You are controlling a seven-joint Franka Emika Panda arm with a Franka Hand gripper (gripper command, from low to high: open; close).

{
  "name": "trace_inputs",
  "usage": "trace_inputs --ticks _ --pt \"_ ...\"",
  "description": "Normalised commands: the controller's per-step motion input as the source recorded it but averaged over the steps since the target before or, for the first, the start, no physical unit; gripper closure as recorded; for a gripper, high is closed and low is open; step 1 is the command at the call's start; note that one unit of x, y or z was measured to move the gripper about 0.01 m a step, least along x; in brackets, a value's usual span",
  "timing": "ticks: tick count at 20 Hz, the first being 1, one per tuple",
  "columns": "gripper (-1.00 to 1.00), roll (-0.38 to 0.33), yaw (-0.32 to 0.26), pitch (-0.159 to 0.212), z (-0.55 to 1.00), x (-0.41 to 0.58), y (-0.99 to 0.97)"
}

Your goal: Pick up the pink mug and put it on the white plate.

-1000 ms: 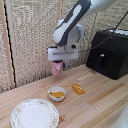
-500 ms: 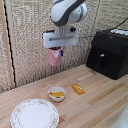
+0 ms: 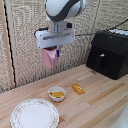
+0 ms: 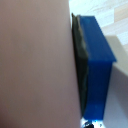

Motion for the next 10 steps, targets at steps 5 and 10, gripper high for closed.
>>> trace_inputs --ticks 5,10 --pt "1.00 0.000 0.067 -0.005 -0.29 -0.506 0.63" --pt "1.00 0.000 0.072 -0.027 -0.43 -0.420 0.65"
